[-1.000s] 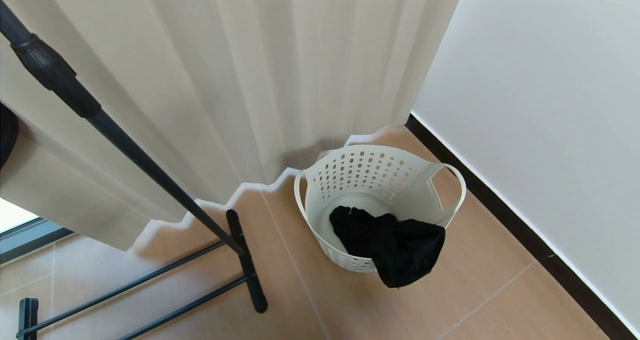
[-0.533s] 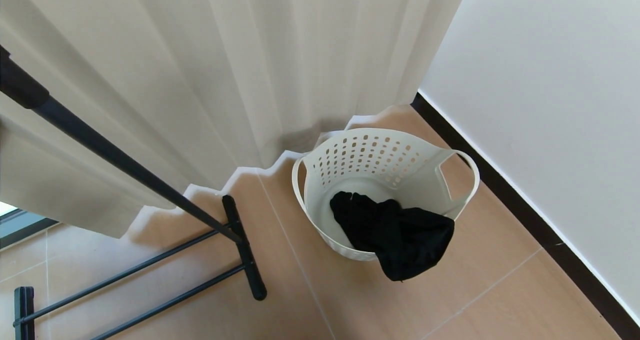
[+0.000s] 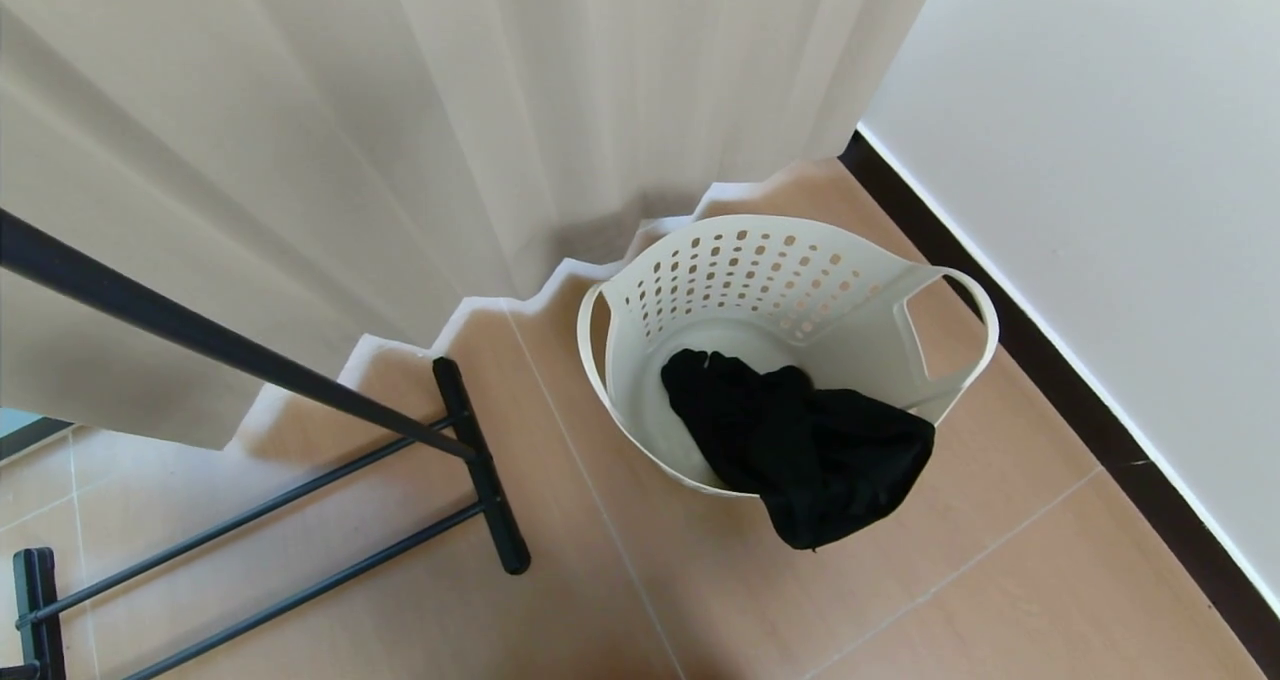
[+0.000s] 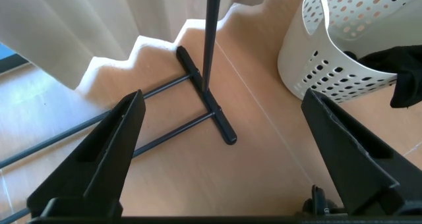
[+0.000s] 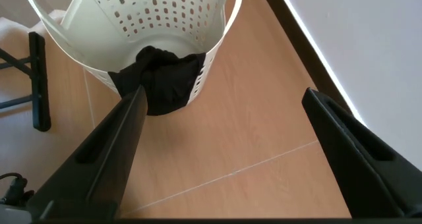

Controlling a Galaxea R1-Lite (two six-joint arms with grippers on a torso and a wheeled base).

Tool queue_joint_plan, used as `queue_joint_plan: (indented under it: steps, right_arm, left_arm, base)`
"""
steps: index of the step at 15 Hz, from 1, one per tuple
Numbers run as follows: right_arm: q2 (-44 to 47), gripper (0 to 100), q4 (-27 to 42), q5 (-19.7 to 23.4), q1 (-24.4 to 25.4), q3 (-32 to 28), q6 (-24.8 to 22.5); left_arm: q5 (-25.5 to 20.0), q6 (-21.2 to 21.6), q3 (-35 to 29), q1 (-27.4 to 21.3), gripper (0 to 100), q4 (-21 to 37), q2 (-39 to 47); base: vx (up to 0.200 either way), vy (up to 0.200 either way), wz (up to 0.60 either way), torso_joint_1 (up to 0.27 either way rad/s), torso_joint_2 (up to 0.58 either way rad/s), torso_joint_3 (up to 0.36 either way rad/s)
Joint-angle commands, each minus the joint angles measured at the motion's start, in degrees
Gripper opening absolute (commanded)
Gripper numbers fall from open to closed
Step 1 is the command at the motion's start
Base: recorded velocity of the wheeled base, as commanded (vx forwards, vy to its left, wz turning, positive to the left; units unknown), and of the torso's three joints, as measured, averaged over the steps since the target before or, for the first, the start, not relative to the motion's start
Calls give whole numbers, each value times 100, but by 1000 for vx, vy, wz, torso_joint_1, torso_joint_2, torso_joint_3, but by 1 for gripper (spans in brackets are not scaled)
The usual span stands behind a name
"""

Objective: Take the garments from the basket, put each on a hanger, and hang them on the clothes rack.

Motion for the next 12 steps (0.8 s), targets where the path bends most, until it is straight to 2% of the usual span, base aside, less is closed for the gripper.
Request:
queue_joint_plan:
  steps: [1, 8, 12]
  right_arm:
    - [-2, 100, 10, 1, 1, 0, -11]
    - [-2, 100, 10, 1, 1, 0, -11]
    - [-2, 100, 19, 1, 1, 0, -19]
  left_arm:
    - [-1, -1, 0, 0, 100, -1, 8]
    - [-1, -1, 0, 0, 100, -10, 8]
    - [8, 16, 0, 9, 100, -19, 8]
  base:
    - [0, 0, 0, 2, 2, -198]
    - [0, 0, 0, 2, 2, -193]
    - [0, 0, 0, 1, -2, -41]
